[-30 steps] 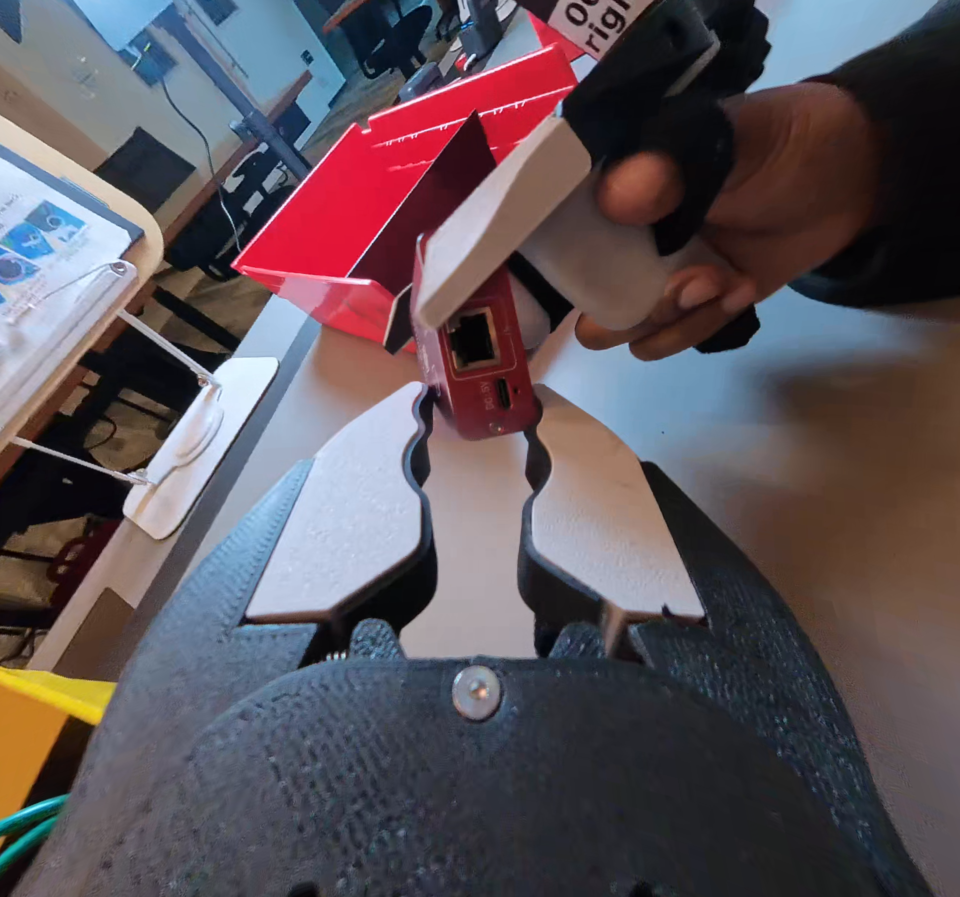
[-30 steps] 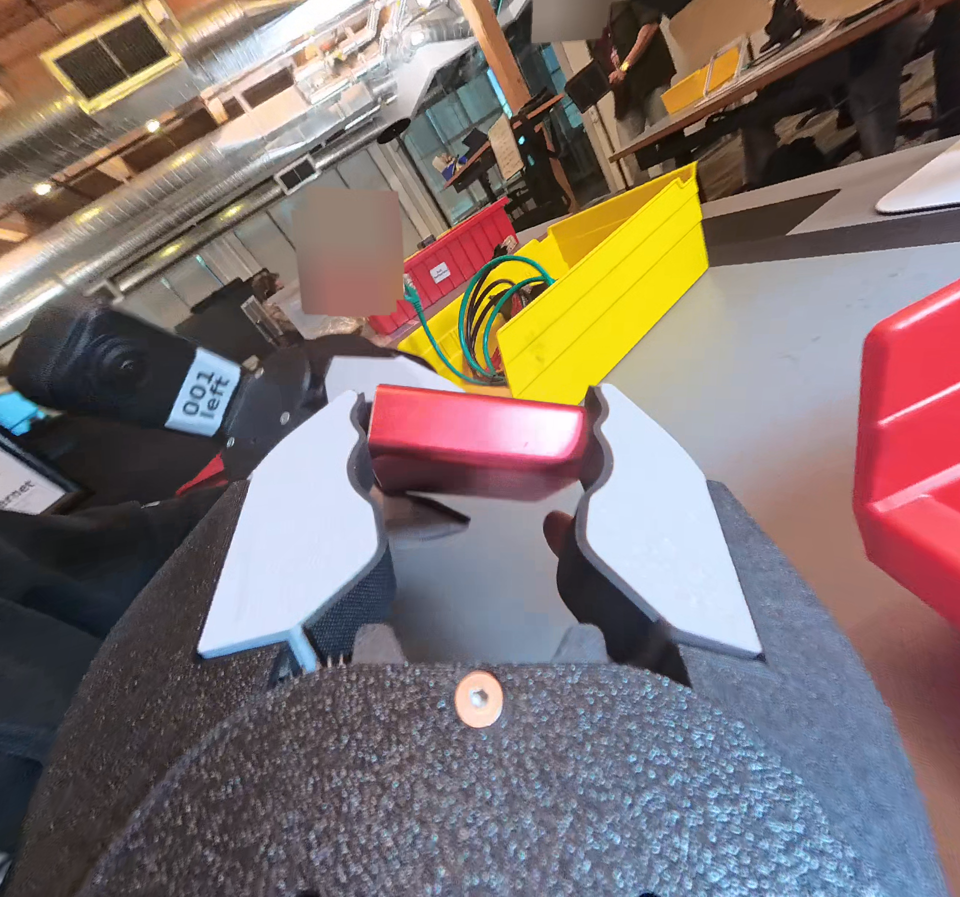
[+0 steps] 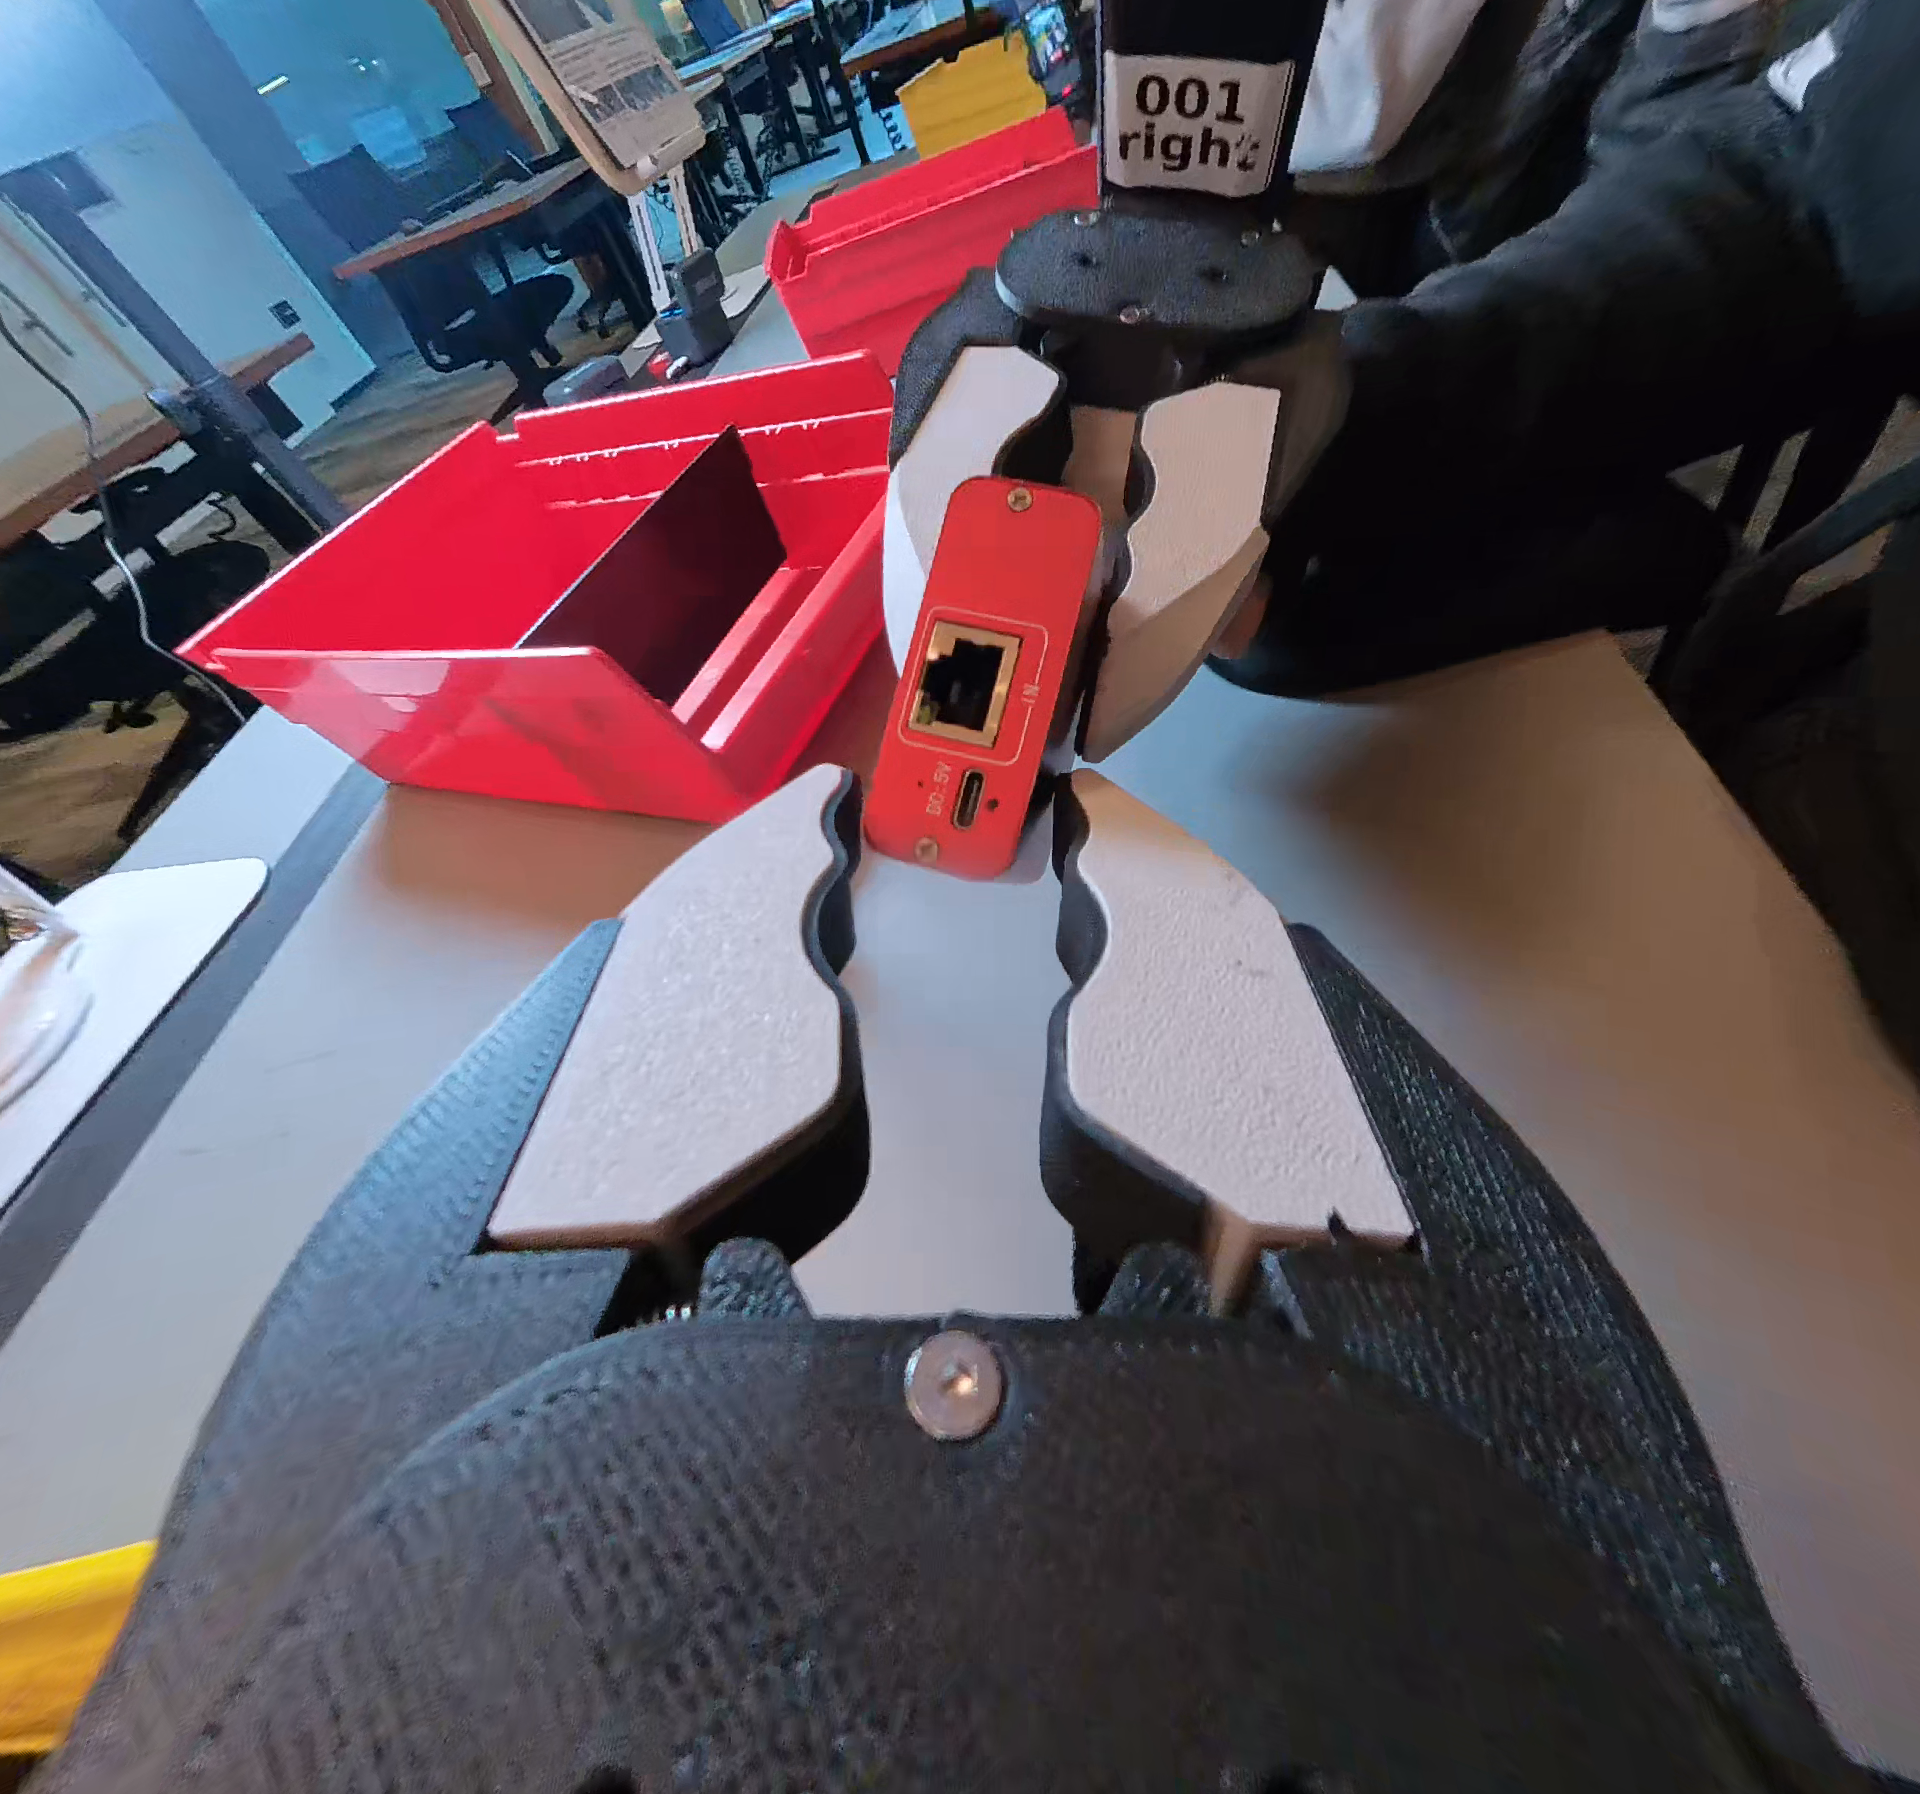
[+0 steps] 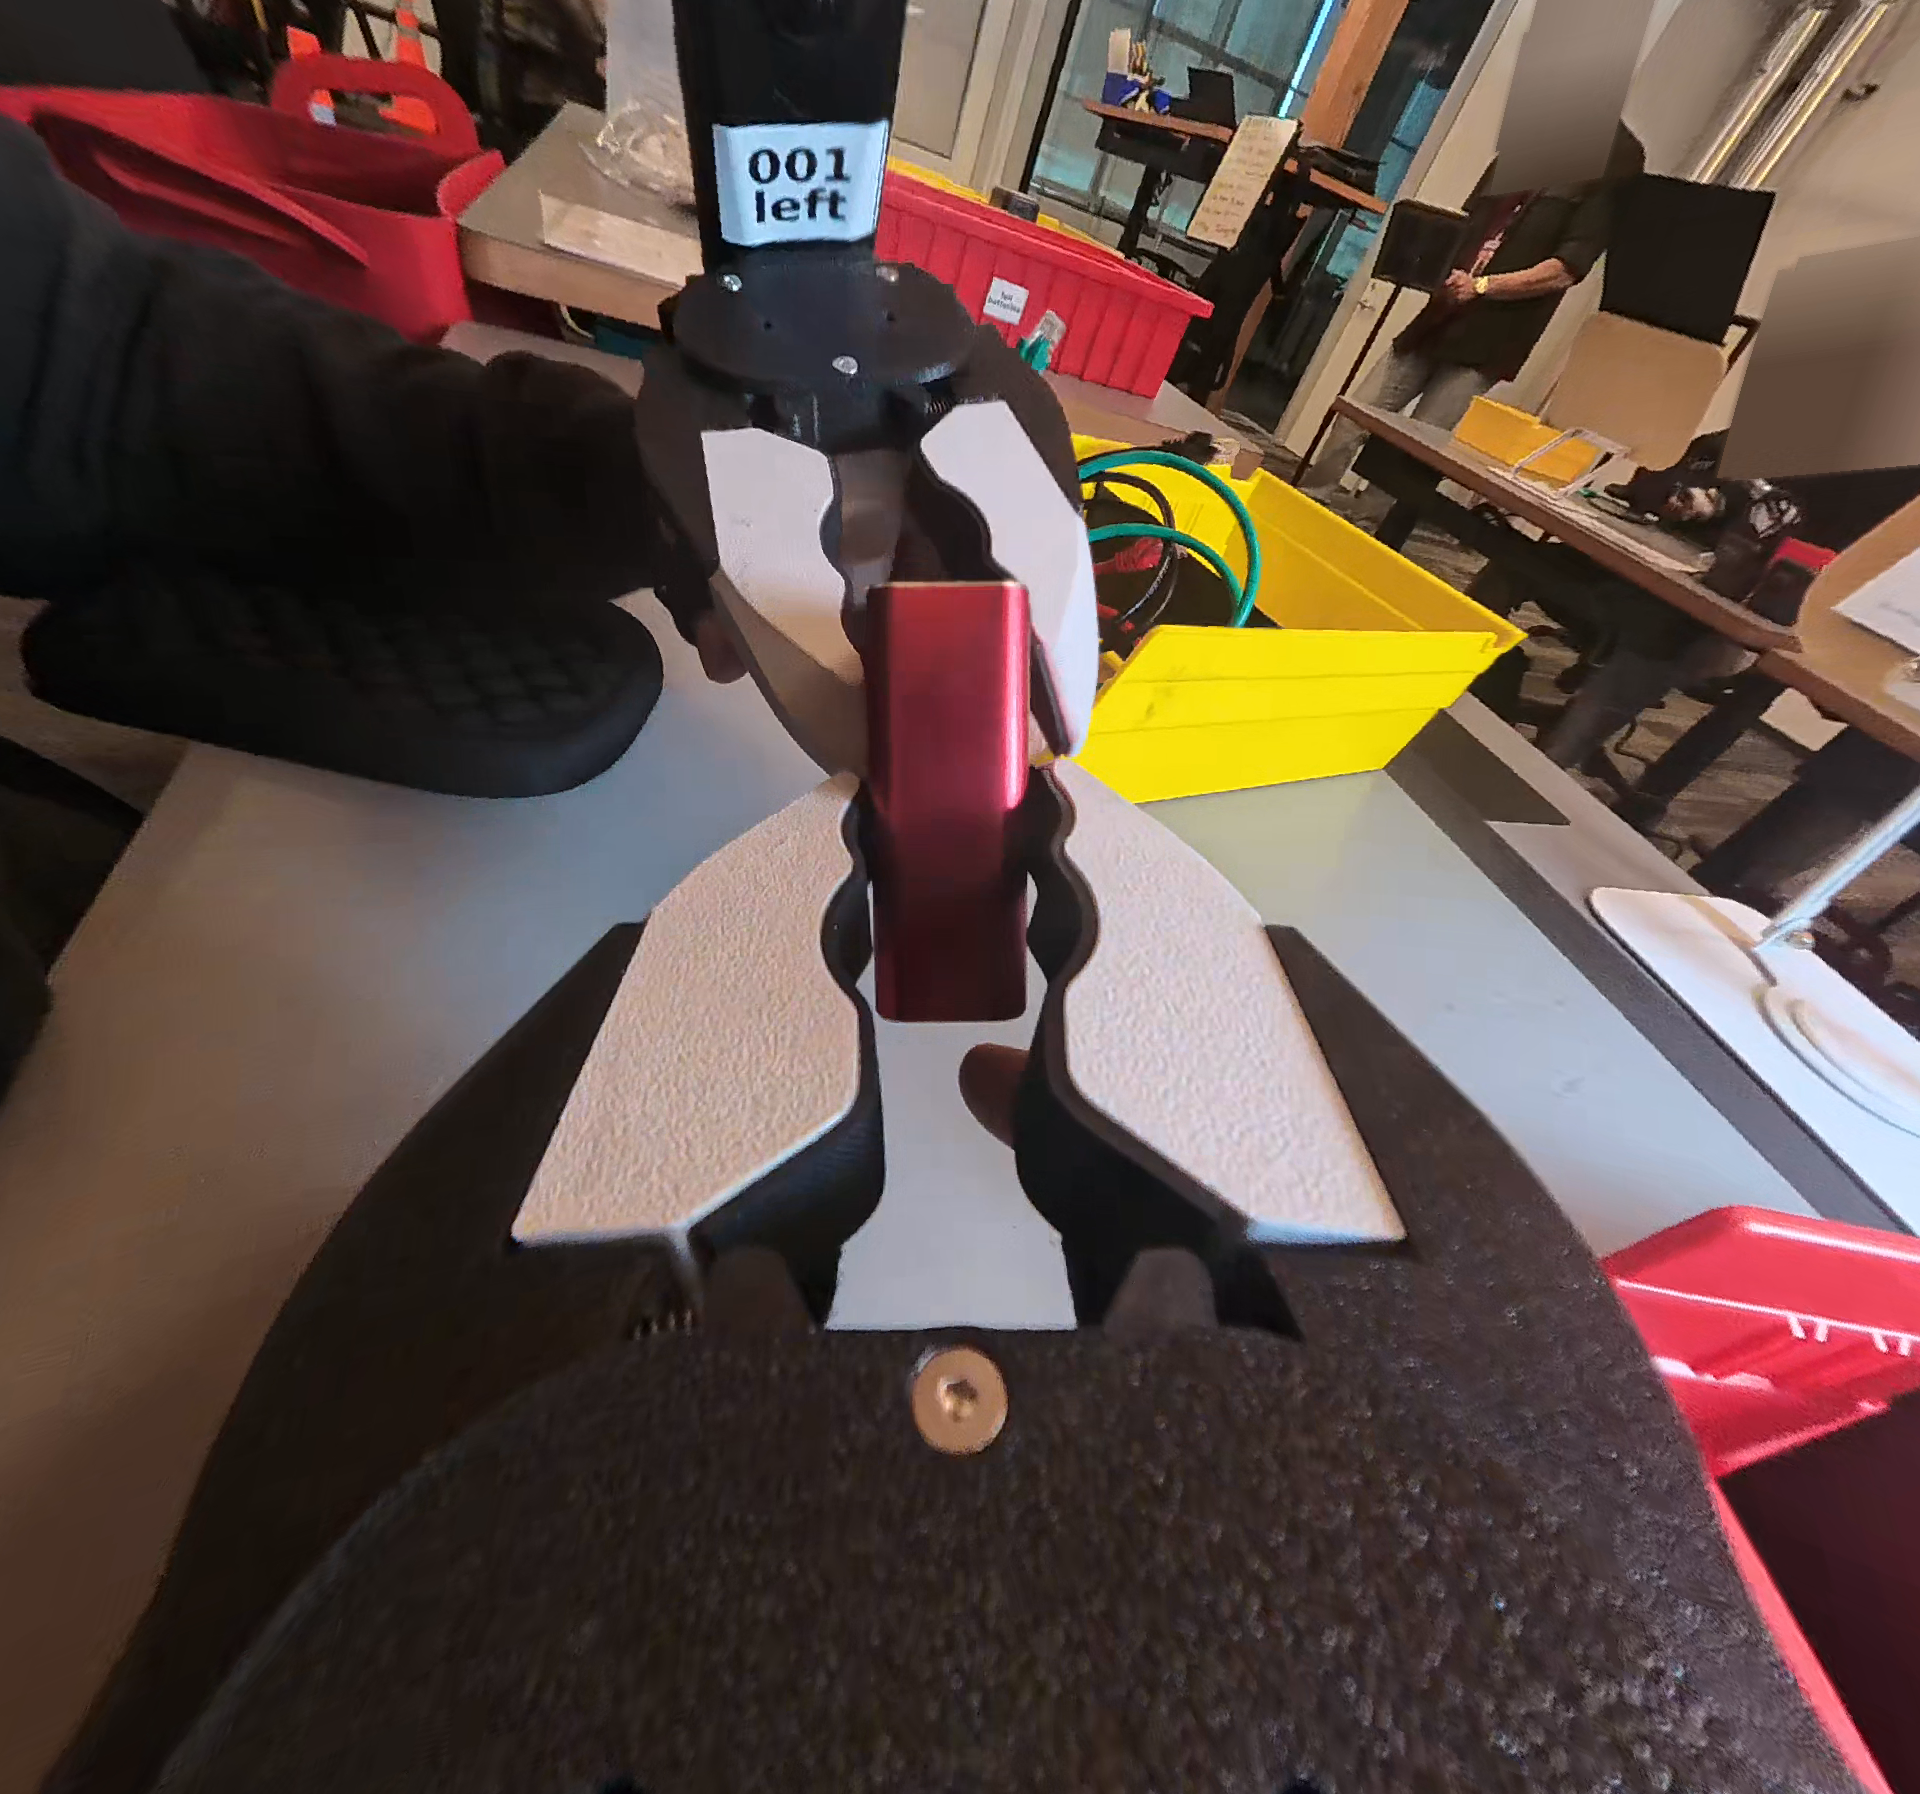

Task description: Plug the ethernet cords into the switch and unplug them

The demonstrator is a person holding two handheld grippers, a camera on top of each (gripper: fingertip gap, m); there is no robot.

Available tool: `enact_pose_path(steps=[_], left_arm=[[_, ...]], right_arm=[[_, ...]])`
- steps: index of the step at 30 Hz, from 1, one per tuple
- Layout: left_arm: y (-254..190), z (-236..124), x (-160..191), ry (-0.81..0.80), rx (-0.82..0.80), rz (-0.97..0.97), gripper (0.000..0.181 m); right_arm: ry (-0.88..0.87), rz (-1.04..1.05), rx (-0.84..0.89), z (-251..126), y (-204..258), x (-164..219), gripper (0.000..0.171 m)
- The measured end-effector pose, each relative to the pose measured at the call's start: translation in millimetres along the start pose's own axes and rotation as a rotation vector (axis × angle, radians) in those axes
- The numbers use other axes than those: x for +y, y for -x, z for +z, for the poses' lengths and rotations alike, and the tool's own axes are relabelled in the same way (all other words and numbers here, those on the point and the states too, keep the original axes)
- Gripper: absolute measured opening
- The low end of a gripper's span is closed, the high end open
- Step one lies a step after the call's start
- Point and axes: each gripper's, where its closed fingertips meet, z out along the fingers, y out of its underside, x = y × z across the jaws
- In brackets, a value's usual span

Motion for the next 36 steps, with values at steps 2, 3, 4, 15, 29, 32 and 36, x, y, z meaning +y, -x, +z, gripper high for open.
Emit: enact_pose_path(steps=[2, 3, 4, 15, 29, 32, 36], left_arm=[[-0.2, 0.1, 1.9, 0.02, -0.01, 0.03, 0.036], [-0.5, 0.2, 2.6, 0.026, -0.012, 0.041, 0.036], [-1.1, 0.7, 3.1, 0.033, -0.013, 0.052, 0.035], [-12.2, -4.6, -14.6, -0.093, 0.064, 0.062, 0.032], [-25.3, -12.3, -42.7, -0.287, 0.194, -0.077, 0.027], [-25.0, -11.0, -37.6, -0.269, 0.215, -0.111, 0.027], [-6.4, -16.3, -24.7, -0.215, 0.181, -0.211, 0.033]], right_arm=[[0.023, -0.035, 0.011, 0.6, 1.1, 1.8, 0.026], [0.036, -0.055, 0.018, 1.0, 1.5, 2.6, 0.026], [0.056, -0.08, 0.03, 1.4, 1.5, 3.7, 0.026], [0.001, -0.238, 0.079, -3.1, 12.4, -23.4, 0.026], [-0.104, 0.001, -0.098, -3.8, 23.8, -31.1, 0.029], [-0.08, -0.022, -0.082, -3.8, 22.3, -30.4, 0.028], [0.002, -0.137, 0.033, -2.3, 8.0, -19.8, 0.028]])
